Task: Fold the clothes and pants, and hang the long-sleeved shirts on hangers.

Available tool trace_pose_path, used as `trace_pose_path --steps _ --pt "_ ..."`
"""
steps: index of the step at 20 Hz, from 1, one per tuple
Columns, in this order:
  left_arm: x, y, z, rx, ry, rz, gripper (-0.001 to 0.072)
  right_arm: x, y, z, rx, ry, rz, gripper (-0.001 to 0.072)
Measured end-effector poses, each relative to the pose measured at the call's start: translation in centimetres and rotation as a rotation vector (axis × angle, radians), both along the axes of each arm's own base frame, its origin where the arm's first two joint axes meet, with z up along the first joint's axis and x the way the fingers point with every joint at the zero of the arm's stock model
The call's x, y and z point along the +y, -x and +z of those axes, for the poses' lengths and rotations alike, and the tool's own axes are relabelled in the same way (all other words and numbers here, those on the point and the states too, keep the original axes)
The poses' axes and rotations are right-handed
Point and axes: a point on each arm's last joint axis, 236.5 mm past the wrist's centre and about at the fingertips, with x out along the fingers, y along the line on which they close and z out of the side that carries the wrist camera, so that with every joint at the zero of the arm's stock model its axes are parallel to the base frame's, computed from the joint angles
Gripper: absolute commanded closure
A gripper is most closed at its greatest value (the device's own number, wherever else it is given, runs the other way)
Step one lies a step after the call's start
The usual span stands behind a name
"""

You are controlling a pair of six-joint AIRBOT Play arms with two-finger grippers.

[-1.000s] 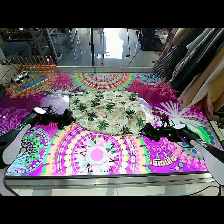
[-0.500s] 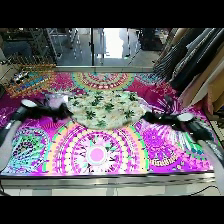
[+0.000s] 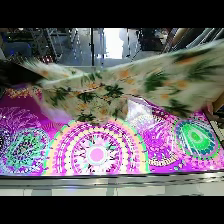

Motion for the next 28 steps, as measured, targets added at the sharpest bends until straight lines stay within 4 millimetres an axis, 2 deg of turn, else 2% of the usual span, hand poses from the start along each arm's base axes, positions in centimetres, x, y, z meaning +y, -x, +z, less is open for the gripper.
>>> trace_pose_path --steps 2,4,6,8,9,11,12,13,15,16,17,18,19,20,22,24,25,27,28 --pt "-1.0 4.5 4.1 -0.146 0.009 -0.02 0.0694 -0.1 3.9 3.5 -0.113 0.022 -0.026 0.0706" --pt "-1.9 7.4 6.3 -0.244 0.003 -0.013 0.0695 -0.4 5.0 5.4 -0.165 0.034 -0.047 0.0706" --pt "-2.3 8.4 7.2 -0.291 -0.009 0.013 0.0695 -0.8 3.3 5.4 -0.141 0.052 -0.067 0.0706" --pt "-2.3 6.9 5.9 -0.252 -0.032 0.056 0.0694 -1.0 -1.3 3.2 -0.026 0.073 -0.062 0.0706" --pt "-2.3 5.3 3.8 -0.179 -0.048 0.075 0.0695 -0.9 -4.4 1.3 0.062 0.073 -0.048 0.0705" --pt "-2.8 1.4 -2.3 0.011 -0.082 0.105 0.0694 -1.1 -11.7 -5.1 0.307 0.072 -0.017 0.0705" --pt "-3.3 -0.8 -6.5 0.124 -0.093 0.12 0.0694 -1.1 -15.3 -9.0 0.435 0.064 0.001 0.0704" --pt "-3.8 -3.2 -10.6 0.228 -0.089 0.148 0.0694 -1.1 -18.9 -13.8 0.577 0.053 0.021 0.0704" --pt "-4.2 -8.1 -18.4 0.404 -0.046 0.242 0.0692 -1.1 -24.8 -22.0 0.788 0.0 0.052 0.0701" --pt "-3.9 -10.9 -21.4 0.468 0.0 0.308 0.0569 -1.2 -27.6 -26.2 0.877 -0.045 0.057 0.0701" --pt "-3.4 -13.8 -24.2 0.53 0.07 0.383 0.0324 -1.2 -30.1 -29.5 0.935 -0.101 0.058 0.0697" --pt "-2.9 -16.4 -26.3 0.569 0.141 0.442 0.0178 -1.2 -32.5 -32.6 0.976 -0.175 0.056 0.0579" --pt "-2.1 -19.1 -27.7 0.589 0.226 0.499 0.012 -1.2 -34.5 -35.0 1.002 -0.244 0.052 0.0336" --pt "-1.2 -21.3 -28.7 0.589 0.29 0.544 0.0092 -1.2 -36.2 -37.3 1.026 -0.305 0.048 0.0191" --pt "1.0 -24.8 -29.5 0.557 0.392 0.612 0.0092 -1.4 -37.5 -40.8 1.077 -0.358 0.039 0.0194" --pt "3.5 -26.8 -29.3 0.49 0.417 0.654 0.0092 -1.4 -36.4 -43.9 1.179 -0.311 0.053 0.0222" --pt "4.9 -27.3 -29.3 0.455 0.399 0.668 0.0093 -1.2 -35.0 -45.7 1.253 -0.258 0.069 0.0257" --pt "6.7 -26.9 -29.6 0.409 0.317 0.652 0.0096 -0.6 -30.5 -49.6 1.452 -0.151 0.132 0.0299" --pt "7.5 -26.2 -30.2 0.407 0.26 0.636 0.0138 -0.3 -27.9 -51.2 1.55 -0.107 0.17 0.0304"
